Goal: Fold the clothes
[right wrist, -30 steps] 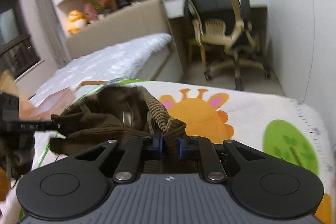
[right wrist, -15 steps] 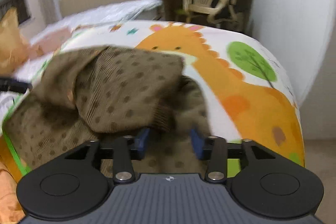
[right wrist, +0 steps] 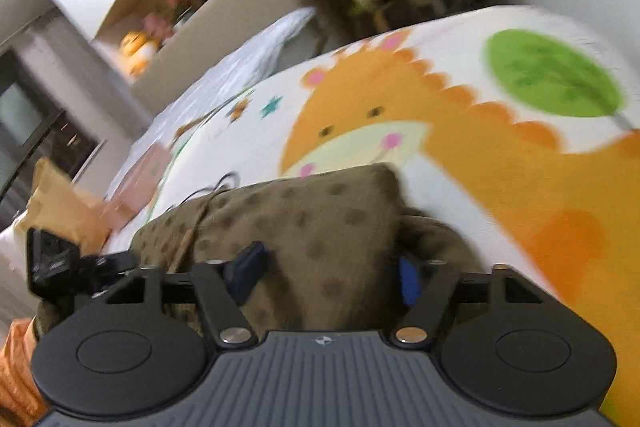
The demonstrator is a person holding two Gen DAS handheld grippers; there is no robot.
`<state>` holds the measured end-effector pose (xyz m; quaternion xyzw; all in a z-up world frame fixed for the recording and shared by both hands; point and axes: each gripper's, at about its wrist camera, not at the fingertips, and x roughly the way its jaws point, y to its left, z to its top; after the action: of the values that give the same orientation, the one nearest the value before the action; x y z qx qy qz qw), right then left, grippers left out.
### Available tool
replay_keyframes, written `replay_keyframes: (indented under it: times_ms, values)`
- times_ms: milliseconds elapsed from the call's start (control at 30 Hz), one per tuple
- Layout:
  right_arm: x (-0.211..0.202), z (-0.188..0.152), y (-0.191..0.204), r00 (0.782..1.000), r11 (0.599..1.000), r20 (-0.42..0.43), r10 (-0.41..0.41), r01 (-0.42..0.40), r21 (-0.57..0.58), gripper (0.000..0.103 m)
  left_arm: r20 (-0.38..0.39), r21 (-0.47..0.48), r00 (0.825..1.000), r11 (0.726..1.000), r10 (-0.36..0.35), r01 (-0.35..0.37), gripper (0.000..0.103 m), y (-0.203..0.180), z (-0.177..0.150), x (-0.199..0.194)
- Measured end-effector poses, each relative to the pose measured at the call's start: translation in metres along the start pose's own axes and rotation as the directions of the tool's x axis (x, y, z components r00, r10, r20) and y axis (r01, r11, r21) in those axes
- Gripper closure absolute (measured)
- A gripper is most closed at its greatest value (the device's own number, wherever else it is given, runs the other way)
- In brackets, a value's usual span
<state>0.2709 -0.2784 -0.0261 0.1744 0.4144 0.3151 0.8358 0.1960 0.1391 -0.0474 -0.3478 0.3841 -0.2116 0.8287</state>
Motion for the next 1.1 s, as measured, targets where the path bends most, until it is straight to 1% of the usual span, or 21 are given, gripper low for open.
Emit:
replay_keyframes:
  times_ms: [33, 67, 100, 133, 200, 300, 367, 400, 467, 533, 633, 700, 733, 767, 800, 833, 867, 900, 933, 1000, 1100]
  values:
    - [0.01, 0.004, 0.004, 1.0, 1.0, -0.009, 0.003, -0.003, -0.025, 0.053, -0.004, 0.01, 1.0, 1.0, 0.008, -0.008, 0.023, -0.001, 0.003, 0.006]
    - [0.018, 0.01, 0.01, 1.0, 0.998, -0.003, -0.018, 0.018, -0.063, 0.056, -0.001, 0.03, 1.0, 0.999, 0.016, -0.016, 0.029, -0.004, 0.007, 0.012]
    - [0.026, 0.016, 0.015, 0.999, 0.995, 0.006, -0.035, 0.035, -0.095, 0.06, 0.004, 0.051, 1.0, 0.998, 0.022, -0.022, 0.042, -0.007, 0.013, 0.017]
    - [0.031, 0.025, 0.019, 0.999, 0.993, 0.019, -0.039, 0.041, -0.11, 0.065, 0.013, 0.07, 0.999, 0.997, 0.03, -0.031, 0.047, -0.01, 0.02, 0.021]
    - [0.038, 0.045, 0.024, 0.998, 0.992, 0.05, -0.032, 0.038, -0.123, 0.068, 0.052, 0.112, 0.998, 0.992, 0.045, -0.051, 0.049, -0.018, 0.041, 0.026]
    - [0.035, 0.066, 0.031, 0.995, 0.988, 0.093, -0.02, 0.034, -0.153, 0.068, 0.116, 0.17, 0.993, 0.984, 0.039, -0.058, 0.05, -0.031, 0.076, 0.025]
    - [0.033, 0.071, 0.03, 0.995, 0.986, 0.095, -0.015, 0.031, -0.166, 0.068, 0.146, 0.205, 0.988, 0.976, 0.041, -0.071, 0.049, -0.037, 0.089, 0.021]
    - [0.031, 0.068, 0.027, 0.996, 0.985, 0.086, -0.02, 0.035, -0.166, 0.066, 0.148, 0.208, 0.988, 0.975, 0.043, -0.073, 0.047, -0.036, 0.088, 0.02]
    - [0.031, 0.056, 0.018, 0.998, 0.987, 0.059, -0.038, 0.047, -0.154, 0.058, 0.125, 0.19, 0.991, 0.98, 0.039, -0.063, 0.043, -0.029, 0.076, 0.017]
    - [0.033, 0.044, 0.008, 0.998, 0.989, 0.029, -0.052, 0.056, -0.135, 0.056, 0.103, 0.172, 0.994, 0.984, 0.035, -0.052, 0.031, -0.022, 0.063, 0.015]
    - [0.038, 0.029, -0.001, 0.999, 0.994, 0.007, -0.038, 0.039, -0.101, 0.056, 0.07, 0.143, 0.997, 0.989, 0.028, -0.038, 0.03, -0.011, 0.045, 0.011]
    - [0.042, 0.021, -0.004, 1.0, 0.996, 0.001, -0.019, 0.019, -0.084, 0.054, 0.058, 0.136, 0.998, 0.99, 0.035, -0.042, 0.03, -0.008, 0.035, 0.014]
    - [0.043, 0.02, -0.002, 1.0, 0.996, 0.002, -0.003, 0.003, -0.091, 0.054, 0.054, 0.133, 0.998, 0.99, 0.042, -0.049, 0.031, -0.008, 0.031, 0.016]
    - [0.045, 0.02, 0.002, 1.0, 0.995, 0.006, 0.002, -0.002, -0.103, 0.058, 0.052, 0.131, 0.997, 0.989, 0.056, -0.062, 0.032, -0.008, 0.03, 0.02]
    - [0.045, 0.02, 0.007, 1.0, 0.993, 0.012, 0.003, -0.001, -0.118, 0.073, 0.053, 0.132, 0.996, 0.988, 0.072, -0.078, 0.036, -0.009, 0.029, 0.022]
    - [0.041, 0.022, 0.015, 1.0, 0.99, 0.028, -0.012, 0.016, -0.141, 0.089, 0.06, 0.139, 0.994, 0.985, 0.09, -0.098, 0.05, -0.01, 0.029, 0.023]
    - [0.037, 0.024, 0.022, 0.999, 0.986, 0.045, -0.026, 0.033, -0.165, 0.09, 0.071, 0.145, 0.992, 0.983, 0.105, -0.115, 0.058, -0.013, 0.031, 0.023]
    - [0.03, 0.025, 0.03, 0.997, 0.981, 0.066, -0.032, 0.044, -0.188, 0.091, 0.084, 0.149, 0.99, 0.981, 0.116, -0.128, 0.073, -0.017, 0.032, 0.02]
    - [0.014, 0.027, 0.038, 0.995, 0.977, 0.099, -0.016, 0.036, -0.212, 0.092, 0.1, 0.155, 0.989, 0.98, 0.113, -0.127, 0.084, -0.022, 0.033, 0.014]
    - [-0.018, 0.026, 0.049, 0.988, 0.969, 0.155, 0.012, 0.027, -0.247, 0.093, 0.133, 0.181, 0.988, 0.978, 0.079, -0.102, 0.084, -0.037, 0.032, -0.007]
    - [-0.06, 0.015, 0.056, 0.98, 0.966, 0.195, 0.046, 0.006, -0.26, 0.093, 0.152, 0.249, 0.988, 0.966, 0.025, -0.062, 0.083, -0.066, 0.016, -0.042]
